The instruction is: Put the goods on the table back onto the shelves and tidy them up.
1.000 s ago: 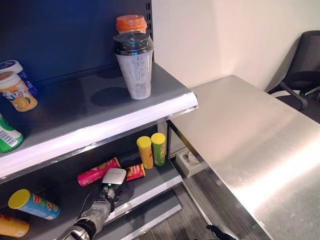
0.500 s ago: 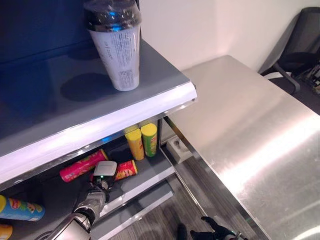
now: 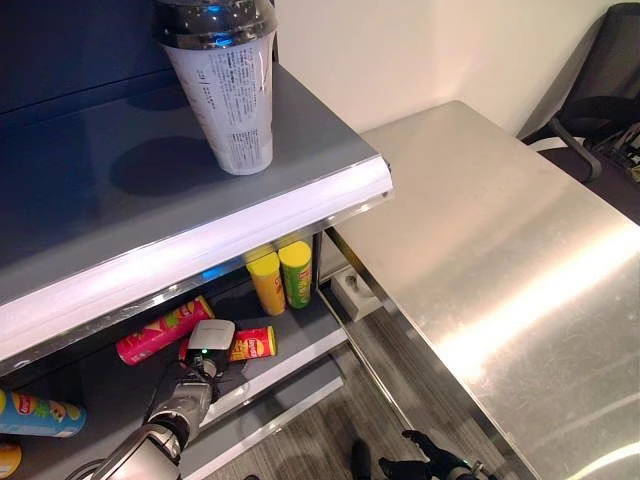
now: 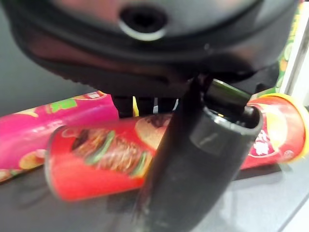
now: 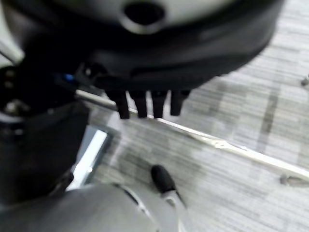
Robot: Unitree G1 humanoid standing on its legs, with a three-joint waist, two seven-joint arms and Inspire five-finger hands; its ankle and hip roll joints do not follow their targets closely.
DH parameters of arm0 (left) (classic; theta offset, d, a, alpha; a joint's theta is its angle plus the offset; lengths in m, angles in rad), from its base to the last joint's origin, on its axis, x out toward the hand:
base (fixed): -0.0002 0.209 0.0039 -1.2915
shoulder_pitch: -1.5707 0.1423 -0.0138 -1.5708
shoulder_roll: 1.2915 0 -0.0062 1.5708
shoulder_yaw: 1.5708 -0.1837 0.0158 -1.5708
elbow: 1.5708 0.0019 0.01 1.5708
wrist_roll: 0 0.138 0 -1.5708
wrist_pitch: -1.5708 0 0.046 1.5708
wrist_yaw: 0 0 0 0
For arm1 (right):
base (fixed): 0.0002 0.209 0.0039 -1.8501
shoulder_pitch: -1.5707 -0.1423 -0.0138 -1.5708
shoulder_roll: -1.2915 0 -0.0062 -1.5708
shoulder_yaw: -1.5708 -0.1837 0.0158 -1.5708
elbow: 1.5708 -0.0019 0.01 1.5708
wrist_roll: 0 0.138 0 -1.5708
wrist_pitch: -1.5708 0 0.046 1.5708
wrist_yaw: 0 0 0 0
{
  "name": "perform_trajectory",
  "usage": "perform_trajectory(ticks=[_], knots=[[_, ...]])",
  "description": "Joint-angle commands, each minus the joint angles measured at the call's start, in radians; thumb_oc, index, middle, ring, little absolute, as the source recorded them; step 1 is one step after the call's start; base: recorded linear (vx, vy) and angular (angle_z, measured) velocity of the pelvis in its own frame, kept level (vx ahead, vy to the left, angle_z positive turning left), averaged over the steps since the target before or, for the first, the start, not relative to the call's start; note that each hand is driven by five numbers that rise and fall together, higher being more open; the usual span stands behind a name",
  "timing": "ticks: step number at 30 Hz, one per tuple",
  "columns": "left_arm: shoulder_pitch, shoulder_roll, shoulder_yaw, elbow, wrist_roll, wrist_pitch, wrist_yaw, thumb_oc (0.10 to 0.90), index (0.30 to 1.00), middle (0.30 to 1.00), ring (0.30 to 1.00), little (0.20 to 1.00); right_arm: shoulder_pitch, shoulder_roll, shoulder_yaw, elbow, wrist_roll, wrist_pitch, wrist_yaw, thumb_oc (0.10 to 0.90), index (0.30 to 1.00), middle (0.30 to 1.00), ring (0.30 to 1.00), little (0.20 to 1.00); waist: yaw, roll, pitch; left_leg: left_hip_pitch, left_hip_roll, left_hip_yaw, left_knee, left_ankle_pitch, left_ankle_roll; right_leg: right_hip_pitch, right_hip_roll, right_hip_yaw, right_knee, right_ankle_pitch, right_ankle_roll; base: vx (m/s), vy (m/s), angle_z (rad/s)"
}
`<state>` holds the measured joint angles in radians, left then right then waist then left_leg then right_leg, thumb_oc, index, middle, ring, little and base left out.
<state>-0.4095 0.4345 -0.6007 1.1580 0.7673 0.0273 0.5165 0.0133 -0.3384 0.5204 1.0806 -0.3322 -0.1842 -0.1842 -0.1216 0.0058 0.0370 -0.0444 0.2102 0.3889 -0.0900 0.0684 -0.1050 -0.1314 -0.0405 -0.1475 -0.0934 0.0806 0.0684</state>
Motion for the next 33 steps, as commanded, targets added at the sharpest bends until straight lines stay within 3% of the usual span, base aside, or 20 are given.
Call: perform_trajectory(ticks=[1,5,10,15,18,21,24,26,28,33], knots=[[-0.024,0.017,0.055,0.011,-0.054,-0.023,0.029,0.4,0.3,0.3,0.3,0.3,0.028,0.004,0.016,-0.025,0.019,-0.02,-0.038,0.8,0.9,0.9,0.9,0.9,-0.009,-0.05,-0.002,0.057,0.023,0.028,0.003,-0.001,-0.063,0.007,-0.032,0.006,0.013,0.02,0.074,0.0,0.0,0.0],[0.003,0.016,0.115,-0.039,-0.132,-0.05,0.07,0.4,0.3,0.3,0.3,0.3,0.036,0.013,0.015,-0.032,0.018,-0.02,-0.043,0.8,0.9,0.9,0.9,0.9,-0.004,-0.056,-0.003,0.061,0.022,0.022,0.003,-0.001,-0.062,0.016,-0.032,-0.001,0.011,0.017,0.073,0.0,-0.008,0.04],[0.068,-0.006,0.234,-0.12,-0.336,-0.139,0.182,0.4,0.3,0.3,0.3,0.3,0.041,0.04,0.033,-0.045,0.02,-0.028,-0.069,0.8,0.9,0.9,0.9,0.9,0.008,-0.079,0.006,0.061,0.022,0.012,0.003,0.003,-0.061,0.021,-0.031,-0.01,0.008,0.019,0.073,0.0,-0.006,0.02],[0.101,-0.023,0.28,-0.149,-0.449,-0.206,0.203,0.4,0.3,0.3,0.3,0.3,0.033,0.057,0.054,-0.045,0.023,-0.032,-0.081,0.8,0.9,0.9,0.9,0.9,0.017,-0.099,0.013,0.054,0.025,0.008,0.003,0.008,-0.061,0.02,-0.031,-0.016,0.006,0.023,0.072,0.0,-0.005,0.01],[0.114,-0.035,0.308,-0.166,-0.535,-0.289,0.219,0.4,0.3,0.3,0.3,0.3,0.028,0.074,0.072,-0.04,0.019,-0.034,-0.1,0.8,0.9,0.9,0.9,0.9,0.024,-0.119,0.018,0.057,0.03,0.007,0.003,0.004,-0.062,0.023,-0.027,-0.015,0.006,0.022,0.073,-0.02,-0.026,0.05],[0.114,-0.035,0.317,-0.16,-0.562,-0.308,0.229,0.4,0.3,0.3,0.3,0.3,0.024,0.08,0.082,-0.043,0.018,-0.04,-0.11,0.8,0.9,0.9,0.9,0.9,0.025,-0.131,0.022,0.055,0.032,0.009,0.003,0.005,-0.062,0.02,-0.025,-0.014,0.006,0.025,0.075,-0.02,-0.013,0.0],[0.096,-0.02,0.335,-0.19,-0.593,-0.359,0.267,0.4,0.3,0.3,0.3,0.3,0.011,0.096,0.115,-0.052,0.009,-0.044,-0.132,0.8,0.9,0.9,0.9,0.9,0.026,-0.171,0.039,0.037,0.039,0.012,0.003,0.006,-0.062,-0.004,-0.016,-0.006,0.008,0.036,0.078,-0.08,-0.053,-0.03],[0.09,-0.015,0.336,-0.194,-0.594,-0.367,0.273,0.4,0.3,0.3,0.3,0.3,0.006,0.1,0.122,-0.052,0.008,-0.046,-0.136,0.8,0.9,0.9,0.9,0.9,0.027,-0.179,0.045,0.034,0.04,0.013,0.003,0.006,-0.062,-0.01,-0.013,-0.003,0.009,0.039,0.079,-0.07,-0.048,-0.06],[0.058,0.018,0.344,-0.224,-0.591,-0.399,0.326,0.4,0.3,0.3,0.3,0.3,-0.016,0.116,0.158,-0.066,0.012,-0.06,-0.151,0.8,0.9,0.9,0.9,0.9,0.032,-0.224,0.082,0.015,0.053,0.023,0.003,0.012,-0.061,-0.04,0.0,0.01,0.013,0.052,0.083,-0.16,-0.095,-0.07],[0.042,0.047,0.37,-0.231,-0.613,-0.418,0.363,0.4,0.3,0.3,0.3,0.3,-0.028,0.141,0.19,-0.074,0.018,-0.071,-0.158,0.8,0.9,0.9,0.9,0.9,0.042,-0.272,0.104,0.006,0.065,0.036,0.003,0.018,-0.061,-0.06,0.015,0.027,0.013,0.061,0.083,-0.06,-0.055,-0.11]])
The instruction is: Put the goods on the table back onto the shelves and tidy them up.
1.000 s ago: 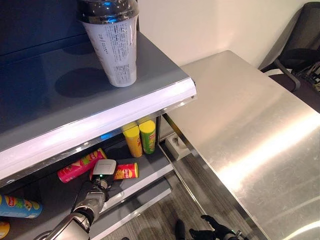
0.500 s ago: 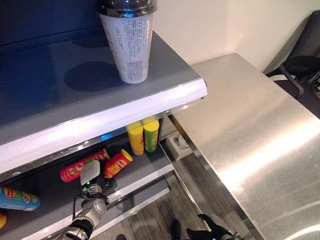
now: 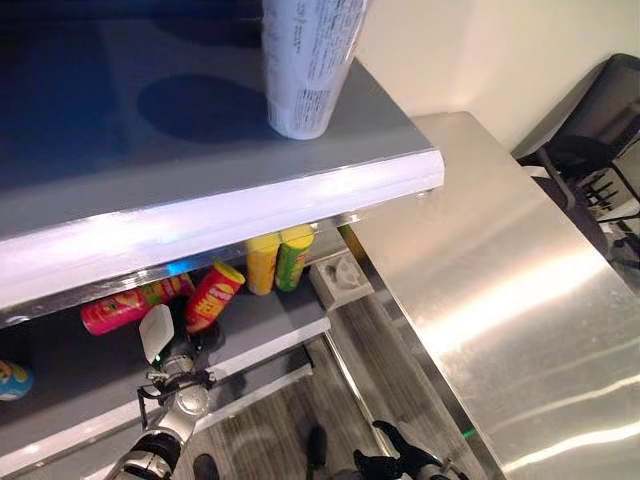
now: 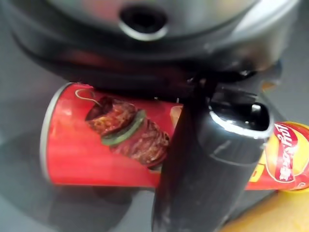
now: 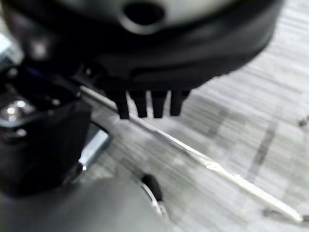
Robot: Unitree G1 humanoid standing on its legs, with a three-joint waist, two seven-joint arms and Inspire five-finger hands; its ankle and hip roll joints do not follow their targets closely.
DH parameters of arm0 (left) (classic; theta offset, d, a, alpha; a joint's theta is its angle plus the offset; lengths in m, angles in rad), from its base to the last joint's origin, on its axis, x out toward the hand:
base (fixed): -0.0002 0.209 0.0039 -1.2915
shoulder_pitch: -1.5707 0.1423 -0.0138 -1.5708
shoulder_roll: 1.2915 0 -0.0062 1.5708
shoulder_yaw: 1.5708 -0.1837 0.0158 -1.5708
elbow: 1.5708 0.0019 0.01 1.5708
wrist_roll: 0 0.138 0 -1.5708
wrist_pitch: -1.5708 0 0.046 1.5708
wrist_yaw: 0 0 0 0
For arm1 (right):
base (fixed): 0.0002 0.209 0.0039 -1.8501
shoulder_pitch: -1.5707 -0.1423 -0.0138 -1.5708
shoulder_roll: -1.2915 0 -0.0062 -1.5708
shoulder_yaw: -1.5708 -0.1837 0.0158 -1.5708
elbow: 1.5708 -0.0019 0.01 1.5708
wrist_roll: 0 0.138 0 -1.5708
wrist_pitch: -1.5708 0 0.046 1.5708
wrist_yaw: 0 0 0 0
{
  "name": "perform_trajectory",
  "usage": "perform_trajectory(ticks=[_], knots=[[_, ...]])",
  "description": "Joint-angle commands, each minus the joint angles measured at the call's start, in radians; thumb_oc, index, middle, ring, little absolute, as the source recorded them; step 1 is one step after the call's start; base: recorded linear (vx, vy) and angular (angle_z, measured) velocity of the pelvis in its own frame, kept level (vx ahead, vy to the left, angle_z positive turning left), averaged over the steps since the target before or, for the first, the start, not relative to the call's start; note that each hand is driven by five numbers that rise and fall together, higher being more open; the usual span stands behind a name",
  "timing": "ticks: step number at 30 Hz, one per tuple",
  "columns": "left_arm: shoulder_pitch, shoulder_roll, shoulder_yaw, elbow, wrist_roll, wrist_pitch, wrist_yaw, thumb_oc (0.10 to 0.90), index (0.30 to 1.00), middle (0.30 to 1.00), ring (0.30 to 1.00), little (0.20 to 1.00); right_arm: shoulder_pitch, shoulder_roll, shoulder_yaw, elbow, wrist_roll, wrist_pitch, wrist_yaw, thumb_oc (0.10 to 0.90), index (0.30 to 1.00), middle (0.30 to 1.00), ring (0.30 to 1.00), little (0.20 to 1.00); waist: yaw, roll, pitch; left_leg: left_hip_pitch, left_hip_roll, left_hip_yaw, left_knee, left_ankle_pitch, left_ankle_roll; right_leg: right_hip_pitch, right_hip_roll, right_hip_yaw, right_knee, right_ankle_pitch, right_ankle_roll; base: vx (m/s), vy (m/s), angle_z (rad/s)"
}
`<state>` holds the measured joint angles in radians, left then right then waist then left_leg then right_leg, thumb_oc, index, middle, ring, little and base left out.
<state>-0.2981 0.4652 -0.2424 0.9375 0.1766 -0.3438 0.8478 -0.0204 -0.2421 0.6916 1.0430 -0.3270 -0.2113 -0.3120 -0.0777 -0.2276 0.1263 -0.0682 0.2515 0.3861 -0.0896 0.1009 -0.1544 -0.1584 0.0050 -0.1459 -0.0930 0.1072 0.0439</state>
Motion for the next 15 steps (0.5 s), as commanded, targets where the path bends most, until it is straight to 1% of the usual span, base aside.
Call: perform_trajectory(ticks=[1,2,8,9,10,11,12,13,15], knots=[[-0.07,0.025,0.013,-0.017,-0.015,-0.047,0.04,0.4,0.3,0.3,0.3,0.3,0.006,0.05,0.022,-0.034,0.014,-0.044,-0.031,0.8,0.9,0.9,0.9,0.9,0.0,-0.048,0.018,0.03,0.026,0.042,0.002,-0.015,-0.011,-0.036,-0.027,0.027,0.012,0.035,0.108,-0.05,-0.08,-0.15],[-0.067,0.037,0.015,-0.037,-0.004,-0.05,0.051,0.4,0.3,0.3,0.3,0.3,0.006,0.059,0.025,-0.031,0.017,-0.047,-0.036,0.8,0.9,0.9,0.9,0.9,0.006,-0.064,0.018,0.029,0.03,0.042,0.003,-0.013,-0.011,-0.04,-0.023,0.029,0.012,0.037,0.107,-0.04,-0.069,-0.13],[-0.048,0.072,0.009,-0.1,0.04,-0.054,0.086,0.4,0.3,0.3,0.3,0.3,0.002,0.068,0.038,-0.043,0.013,-0.06,-0.057,0.8,0.9,0.9,0.9,0.9,0.02,-0.111,0.025,0.018,0.048,0.046,0.007,-0.013,-0.014,-0.057,-0.011,0.033,0.011,0.045,0.109,-0.02,-0.039,-0.02],[-0.048,0.072,0.009,-0.1,0.04,-0.053,0.086,0.4,0.3,0.3,0.3,0.3,0.002,0.069,0.038,-0.043,0.013,-0.06,-0.057,0.8,0.9,0.9,0.9,0.9,0.02,-0.111,0.024,0.018,0.048,0.046,0.007,-0.013,-0.014,-0.058,-0.011,0.034,0.011,0.045,0.109,-0.03,-0.036,0.0],[-0.044,0.08,0.013,-0.104,0.047,-0.051,0.096,0.4,0.3,0.3,0.3,0.3,-0.001,0.069,0.043,-0.049,0.011,-0.064,-0.059,0.8,0.9,0.9,0.9,0.9,0.023,-0.121,0.029,0.014,0.052,0.045,0.008,-0.014,-0.014,-0.062,-0.006,0.033,0.011,0.047,0.11,-0.03,-0.066,-0.01],[-0.052,0.098,0.01,-0.115,0.058,-0.051,0.108,0.4,0.3,0.3,0.3,0.3,-0.006,0.068,0.052,-0.062,0.011,-0.069,-0.062,0.8,0.9,0.9,0.9,0.9,0.031,-0.141,0.038,0.007,0.058,0.045,0.012,-0.012,-0.015,-0.068,0.001,0.035,0.011,0.051,0.11,-0.03,-0.066,0.0],[-0.052,0.098,0.01,-0.115,0.058,-0.051,0.108,0.4,0.3,0.3,0.3,0.3,-0.006,0.068,0.052,-0.062,0.011,-0.069,-0.062,0.8,0.9,0.9,0.9,0.9,0.031,-0.141,0.038,0.007,0.058,0.045,0.012,-0.012,-0.015,-0.068,0.001,0.035,0.011,0.051,0.11,-0.03,-0.066,0.01],[-0.055,0.11,0.008,-0.125,0.067,-0.053,0.117,0.4,0.3,0.3,0.3,0.3,-0.011,0.066,0.058,-0.073,0.01,-0.075,-0.065,0.8,0.9,0.9,0.9,0.9,0.033,-0.153,0.042,0.004,0.063,0.046,0.014,-0.012,-0.016,-0.071,0.005,0.036,0.011,0.053,0.111,-0.03,-0.061,0.0],[-0.061,0.141,0.013,-0.174,0.073,-0.053,0.135,0.4,0.3,0.3,0.3,0.3,-0.02,0.061,0.069,-0.11,0.012,-0.092,-0.072,0.8,0.9,0.9,0.9,0.9,0.041,-0.188,0.055,-0.011,0.078,0.04,0.022,-0.012,-0.017,-0.083,0.018,0.041,0.011,0.058,0.11,-0.05,-0.09,-0.03]])
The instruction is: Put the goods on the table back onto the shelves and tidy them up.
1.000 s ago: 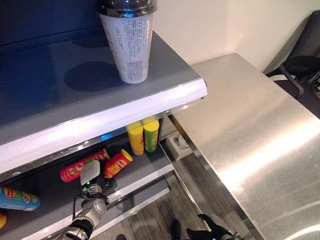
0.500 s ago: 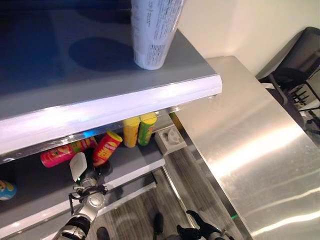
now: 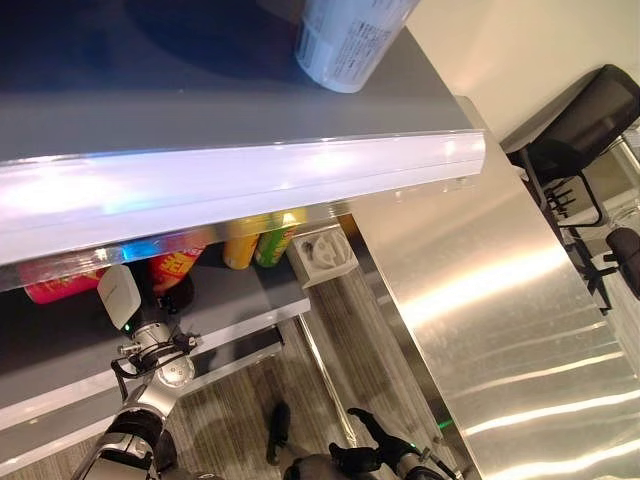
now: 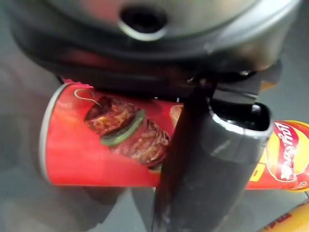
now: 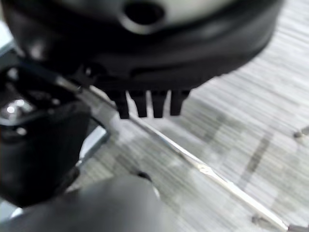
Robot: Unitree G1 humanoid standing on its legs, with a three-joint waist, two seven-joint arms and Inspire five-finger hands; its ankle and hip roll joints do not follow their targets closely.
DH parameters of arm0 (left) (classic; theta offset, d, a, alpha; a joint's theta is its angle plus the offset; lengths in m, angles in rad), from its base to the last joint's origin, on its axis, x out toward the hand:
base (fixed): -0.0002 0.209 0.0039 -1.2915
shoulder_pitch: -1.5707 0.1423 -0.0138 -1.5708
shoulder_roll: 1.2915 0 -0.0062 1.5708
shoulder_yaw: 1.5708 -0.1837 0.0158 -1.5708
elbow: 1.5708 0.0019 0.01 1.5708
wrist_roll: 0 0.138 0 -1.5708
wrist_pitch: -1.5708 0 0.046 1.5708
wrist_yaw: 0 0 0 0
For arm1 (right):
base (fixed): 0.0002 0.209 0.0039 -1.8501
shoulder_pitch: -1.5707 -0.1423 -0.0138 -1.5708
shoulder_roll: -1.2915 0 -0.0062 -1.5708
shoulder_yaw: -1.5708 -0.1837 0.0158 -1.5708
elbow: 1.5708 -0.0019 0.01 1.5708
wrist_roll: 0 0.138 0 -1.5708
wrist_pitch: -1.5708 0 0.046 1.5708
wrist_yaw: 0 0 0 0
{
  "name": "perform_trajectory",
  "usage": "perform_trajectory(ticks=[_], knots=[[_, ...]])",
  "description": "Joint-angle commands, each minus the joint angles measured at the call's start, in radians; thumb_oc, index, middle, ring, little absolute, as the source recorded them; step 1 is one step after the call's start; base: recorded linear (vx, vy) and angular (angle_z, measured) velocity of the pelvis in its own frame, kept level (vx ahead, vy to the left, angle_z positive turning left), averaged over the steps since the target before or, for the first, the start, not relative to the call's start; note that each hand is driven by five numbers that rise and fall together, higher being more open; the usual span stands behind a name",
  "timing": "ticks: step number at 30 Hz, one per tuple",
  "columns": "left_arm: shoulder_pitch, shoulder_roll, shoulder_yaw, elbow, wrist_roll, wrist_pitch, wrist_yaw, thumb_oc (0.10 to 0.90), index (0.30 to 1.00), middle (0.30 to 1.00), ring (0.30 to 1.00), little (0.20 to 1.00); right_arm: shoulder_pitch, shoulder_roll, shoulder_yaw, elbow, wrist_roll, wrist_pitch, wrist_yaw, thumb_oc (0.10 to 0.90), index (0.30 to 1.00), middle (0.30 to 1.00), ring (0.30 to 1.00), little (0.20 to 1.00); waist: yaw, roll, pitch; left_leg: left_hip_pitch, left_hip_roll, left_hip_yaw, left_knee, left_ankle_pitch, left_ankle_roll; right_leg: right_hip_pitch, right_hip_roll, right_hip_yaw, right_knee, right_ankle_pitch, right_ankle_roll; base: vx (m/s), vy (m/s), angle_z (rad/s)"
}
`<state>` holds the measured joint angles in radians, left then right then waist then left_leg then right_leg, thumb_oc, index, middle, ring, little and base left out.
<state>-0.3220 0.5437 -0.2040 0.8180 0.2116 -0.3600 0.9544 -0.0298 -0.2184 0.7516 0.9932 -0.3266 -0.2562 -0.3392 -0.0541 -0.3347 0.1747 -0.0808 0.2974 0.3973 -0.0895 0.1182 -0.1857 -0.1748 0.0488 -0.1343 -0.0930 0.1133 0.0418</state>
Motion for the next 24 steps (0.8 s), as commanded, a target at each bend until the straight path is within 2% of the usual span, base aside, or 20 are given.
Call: perform_trajectory(ticks=[1,3,4,9,12,16,24], knots=[[-0.04,0.076,-0.028,-0.085,0.05,-0.037,0.035,0.4,0.3,0.3,0.3,0.3,-0.015,0.032,0.011,-0.075,0.014,-0.05,-0.046,0.8,0.9,0.9,0.9,0.9,0.019,-0.092,0.011,-0.006,0.039,0.028,0.032,-0.032,0.013,-0.071,-0.023,0.029,0.012,0.054,0.112,-0.06,-0.072,-0.06],[-0.047,0.102,-0.032,-0.142,0.072,-0.038,0.052,0.4,0.3,0.3,0.3,0.3,-0.023,0.019,0.019,-0.111,0.009,-0.065,-0.054,0.8,0.9,0.9,0.9,0.9,0.024,-0.12,0.02,-0.026,0.05,0.022,0.053,-0.039,0.012,-0.079,-0.013,0.03,0.011,0.06,0.112,-0.03,-0.08,-0.02],[-0.064,0.129,-0.046,-0.196,0.095,-0.036,0.063,0.4,0.3,0.3,0.3,0.3,-0.024,0.006,0.03,-0.14,0.002,-0.074,-0.06,0.8,0.9,0.9,0.9,0.9,0.03,-0.141,0.024,-0.04,0.073,-0.005,0.071,-0.075,0.002,-0.076,0.006,0.028,0.008,0.048,0.12,0.01,-0.1,0.04],[-0.081,0.188,-0.068,-0.287,0.14,-0.014,0.062,0.4,0.3,0.3,0.3,0.3,-0.028,-0.014,0.029,-0.167,-0.01,-0.08,-0.074,0.8,0.9,0.9,0.9,0.9,0.04,-0.184,0.041,-0.112,0.1,-0.052,0.131,-0.103,0.001,-0.095,0.026,0.004,0.008,0.052,0.116,-0.03,-0.1,0.17],[-0.109,0.223,-0.076,-0.365,0.185,0.013,0.051,0.4,0.3,0.3,0.3,0.3,-0.036,-0.049,0.035,-0.194,-0.027,-0.082,-0.095,0.8,0.9,0.9,0.9,0.9,0.033,-0.185,0.049,-0.179,0.132,-0.105,0.139,-0.108,-0.003,-0.129,0.055,-0.036,0.006,0.06,0.115,-0.06,-0.107,0.23],[-0.124,0.246,-0.063,-0.417,0.22,0.034,0.036,0.4,0.3,0.3,0.3,0.3,-0.046,-0.076,0.042,-0.223,-0.039,-0.09,-0.113,0.8,0.9,0.9,0.9,0.9,0.033,-0.185,0.063,-0.229,0.15,-0.15,0.128,-0.097,-0.009,-0.159,0.075,-0.075,0.006,0.066,0.113,-0.04,-0.073,0.31],[-0.115,0.227,0.017,-0.489,0.237,0.058,-0.011,0.4,0.3,0.3,0.3,0.3,-0.065,-0.108,0.07,-0.254,-0.063,-0.088,-0.121,0.8,0.9,0.9,0.9,0.9,0.046,-0.185,0.091,-0.277,0.19,-0.219,0.118,-0.095,-0.021,-0.177,0.111,-0.133,0.006,0.082,0.107,0.0,-0.053,0.18]])
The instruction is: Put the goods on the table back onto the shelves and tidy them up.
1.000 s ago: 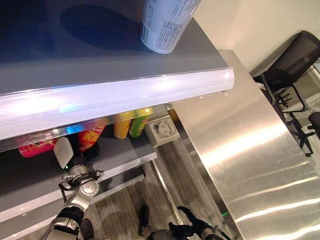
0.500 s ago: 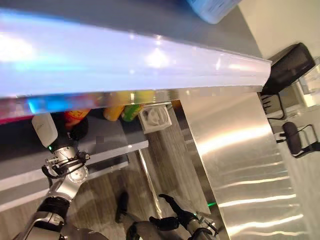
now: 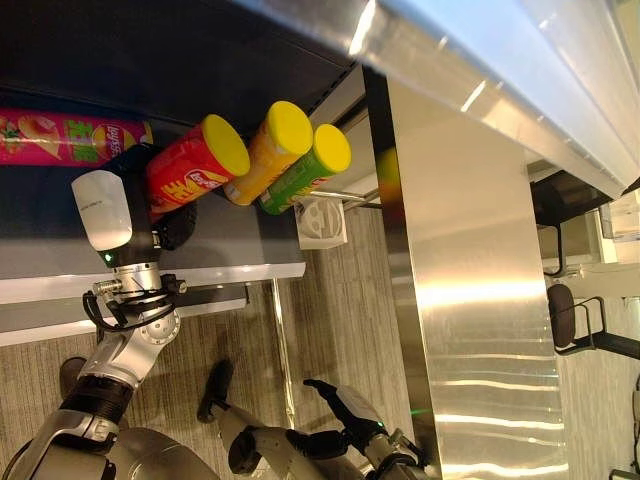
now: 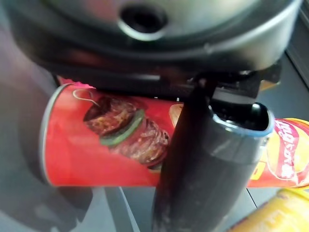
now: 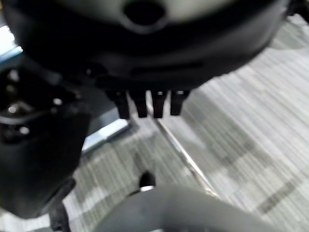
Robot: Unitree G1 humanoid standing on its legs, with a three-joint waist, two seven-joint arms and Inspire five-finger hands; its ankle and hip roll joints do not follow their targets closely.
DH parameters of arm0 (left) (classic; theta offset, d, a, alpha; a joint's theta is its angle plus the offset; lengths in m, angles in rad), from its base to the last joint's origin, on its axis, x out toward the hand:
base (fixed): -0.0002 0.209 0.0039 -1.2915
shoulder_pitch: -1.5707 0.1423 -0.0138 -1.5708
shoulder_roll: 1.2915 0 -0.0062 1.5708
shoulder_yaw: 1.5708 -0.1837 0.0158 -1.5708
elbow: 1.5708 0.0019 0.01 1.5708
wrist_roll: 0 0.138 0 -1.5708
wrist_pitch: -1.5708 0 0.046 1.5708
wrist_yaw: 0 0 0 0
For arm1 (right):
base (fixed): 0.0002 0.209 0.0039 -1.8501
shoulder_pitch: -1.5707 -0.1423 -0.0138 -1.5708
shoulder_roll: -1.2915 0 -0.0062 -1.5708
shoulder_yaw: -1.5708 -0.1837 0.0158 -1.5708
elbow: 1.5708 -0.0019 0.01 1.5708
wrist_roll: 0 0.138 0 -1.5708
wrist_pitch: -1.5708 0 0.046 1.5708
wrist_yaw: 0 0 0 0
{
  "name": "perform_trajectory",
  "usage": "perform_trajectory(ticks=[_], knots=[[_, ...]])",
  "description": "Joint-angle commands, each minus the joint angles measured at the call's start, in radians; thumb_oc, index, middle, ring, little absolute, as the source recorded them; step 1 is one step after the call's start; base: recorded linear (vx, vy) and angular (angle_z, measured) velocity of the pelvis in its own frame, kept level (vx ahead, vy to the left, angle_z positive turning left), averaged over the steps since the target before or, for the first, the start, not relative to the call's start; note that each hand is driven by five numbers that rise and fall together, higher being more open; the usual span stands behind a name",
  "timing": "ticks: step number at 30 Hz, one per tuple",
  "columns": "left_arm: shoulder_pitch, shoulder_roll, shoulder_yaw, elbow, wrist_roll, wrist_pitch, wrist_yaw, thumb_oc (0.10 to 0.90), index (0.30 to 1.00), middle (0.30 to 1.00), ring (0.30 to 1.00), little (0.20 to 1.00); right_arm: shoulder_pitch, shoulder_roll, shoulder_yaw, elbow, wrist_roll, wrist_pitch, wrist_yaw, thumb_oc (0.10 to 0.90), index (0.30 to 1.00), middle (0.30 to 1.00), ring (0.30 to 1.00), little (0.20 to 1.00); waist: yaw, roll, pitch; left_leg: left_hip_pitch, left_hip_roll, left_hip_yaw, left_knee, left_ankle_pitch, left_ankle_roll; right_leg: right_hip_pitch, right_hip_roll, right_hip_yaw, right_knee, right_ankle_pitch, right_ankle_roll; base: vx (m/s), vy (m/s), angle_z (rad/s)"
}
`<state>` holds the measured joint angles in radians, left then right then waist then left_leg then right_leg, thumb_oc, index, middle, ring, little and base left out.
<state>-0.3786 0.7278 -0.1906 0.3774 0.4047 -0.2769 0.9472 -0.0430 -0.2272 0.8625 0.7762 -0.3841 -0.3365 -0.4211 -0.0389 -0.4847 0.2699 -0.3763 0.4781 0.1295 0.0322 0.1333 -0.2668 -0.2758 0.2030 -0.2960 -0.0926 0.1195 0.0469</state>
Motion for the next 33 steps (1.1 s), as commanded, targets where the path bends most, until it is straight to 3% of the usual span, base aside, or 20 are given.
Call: perform_trajectory(ticks=[1,13,14,15,33], knots=[[-0.055,0.032,0.012,-0.047,0.038,-0.025,-0.008,0.4,0.3,0.3,0.3,0.3,-0.051,-0.101,-0.042,-0.037,-0.005,-0.006,-0.039,0.8,0.9,0.9,0.9,0.9,0.034,-0.035,-0.001,0.018,0.013,0.044,-0.006,-0.11,0.06,-0.075,-0.04,0.025,0.005,0.076,0.102,0.02,-0.034,0.13],[-0.046,-0.057,0.118,-0.108,-0.06,-0.063,-0.048,0.4,0.3,0.3,0.3,0.3,-0.029,-0.11,-0.048,-0.037,0.007,0.008,-0.032,0.8,0.9,0.9,0.9,0.9,0.062,-0.035,0.039,0.026,0.031,0.014,-0.02,-0.116,0.055,-0.058,-0.012,0.005,0.005,0.093,0.102,0.01,-0.008,0.07],[-0.042,-0.059,0.122,-0.11,-0.064,-0.066,-0.052,0.493,0.439,0.439,0.439,0.439,-0.026,-0.11,-0.049,-0.039,0.007,0.01,-0.032,0.8,0.9,0.9,0.9,0.9,0.064,-0.035,0.042,0.026,0.032,0.012,-0.019,-0.118,0.054,-0.055,-0.01,0.004,0.005,0.095,0.102,0.01,-0.003,0.13],[-0.044,-0.063,0.121,-0.105,-0.071,-0.069,-0.059,0.8,0.9,0.9,0.9,0.9,-0.025,-0.11,-0.049,-0.04,0.008,0.011,-0.031,0.8,0.9,0.9,0.9,0.9,0.066,-0.035,0.045,0.029,0.032,0.011,-0.021,-0.118,0.054,-0.054,-0.009,0.004,0.005,0.096,0.103,0.0,0.002,0.15],[-0.015,-0.032,0.05,-0.038,-0.015,-0.038,-0.076,0.8,0.9,0.9,0.9,0.9,-0.008,-0.081,-0.068,0.0,0.03,0.018,-0.045,0.8,0.9,0.9,0.9,0.9,0.075,-0.035,0.03,0.086,0.017,0.052,-0.042,-0.111,0.061,-0.034,-0.021,0.026,0.005,0.095,0.108,0.0,-0.002,0.0]])
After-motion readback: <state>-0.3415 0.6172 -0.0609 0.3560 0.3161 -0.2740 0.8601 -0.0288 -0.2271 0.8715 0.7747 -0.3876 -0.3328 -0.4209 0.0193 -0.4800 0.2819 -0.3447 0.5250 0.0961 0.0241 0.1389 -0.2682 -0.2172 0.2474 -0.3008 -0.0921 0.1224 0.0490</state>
